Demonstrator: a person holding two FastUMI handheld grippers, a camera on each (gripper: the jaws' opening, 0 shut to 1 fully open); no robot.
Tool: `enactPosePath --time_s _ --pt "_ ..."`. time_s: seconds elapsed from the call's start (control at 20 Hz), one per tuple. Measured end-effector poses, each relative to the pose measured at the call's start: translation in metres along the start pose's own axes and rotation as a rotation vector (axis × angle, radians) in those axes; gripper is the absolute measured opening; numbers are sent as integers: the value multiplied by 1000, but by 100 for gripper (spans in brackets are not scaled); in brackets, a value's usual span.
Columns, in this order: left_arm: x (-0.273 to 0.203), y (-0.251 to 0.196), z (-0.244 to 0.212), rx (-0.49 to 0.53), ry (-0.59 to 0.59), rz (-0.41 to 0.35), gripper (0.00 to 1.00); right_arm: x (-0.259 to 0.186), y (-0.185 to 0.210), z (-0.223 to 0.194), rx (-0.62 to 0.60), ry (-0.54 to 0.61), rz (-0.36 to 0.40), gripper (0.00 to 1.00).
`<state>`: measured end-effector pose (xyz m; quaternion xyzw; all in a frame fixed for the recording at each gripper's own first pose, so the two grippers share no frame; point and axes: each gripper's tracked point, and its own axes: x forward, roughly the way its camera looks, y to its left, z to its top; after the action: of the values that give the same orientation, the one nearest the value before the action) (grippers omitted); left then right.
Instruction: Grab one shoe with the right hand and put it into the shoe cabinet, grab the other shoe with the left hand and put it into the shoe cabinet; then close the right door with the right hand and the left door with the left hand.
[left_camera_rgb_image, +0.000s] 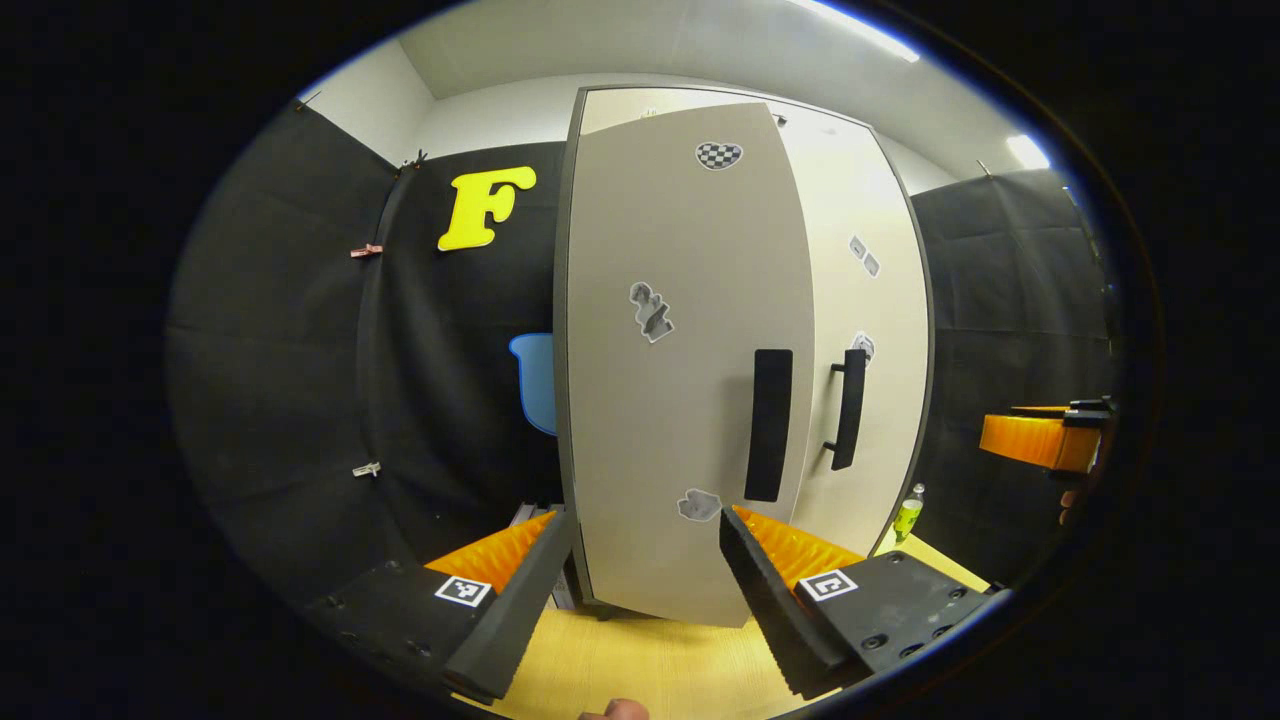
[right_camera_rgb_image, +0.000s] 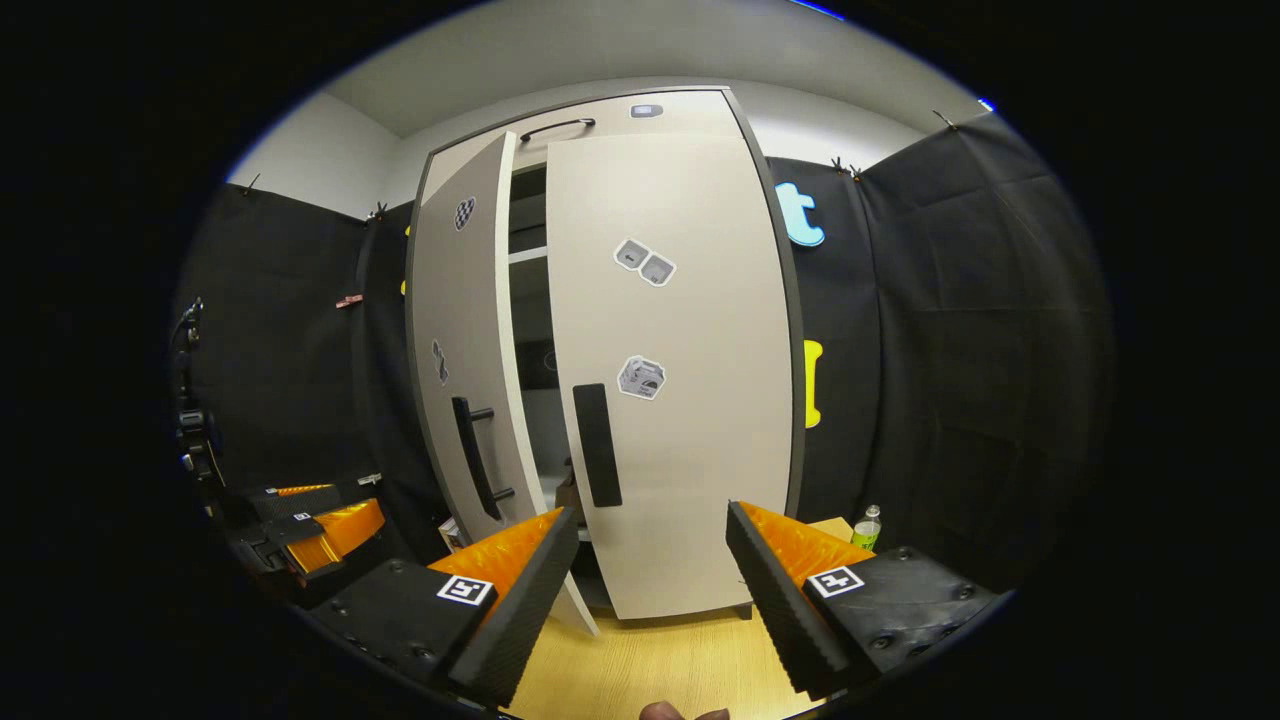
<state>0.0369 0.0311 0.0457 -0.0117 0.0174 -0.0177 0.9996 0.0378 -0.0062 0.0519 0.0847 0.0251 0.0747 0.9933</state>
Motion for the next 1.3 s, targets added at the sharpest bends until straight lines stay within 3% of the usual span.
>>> enactPosePath --time_s 1.3 --pt "-8 -5 4 -28 -11 10 96 -9 -9 -3 -7 3 -19 98"
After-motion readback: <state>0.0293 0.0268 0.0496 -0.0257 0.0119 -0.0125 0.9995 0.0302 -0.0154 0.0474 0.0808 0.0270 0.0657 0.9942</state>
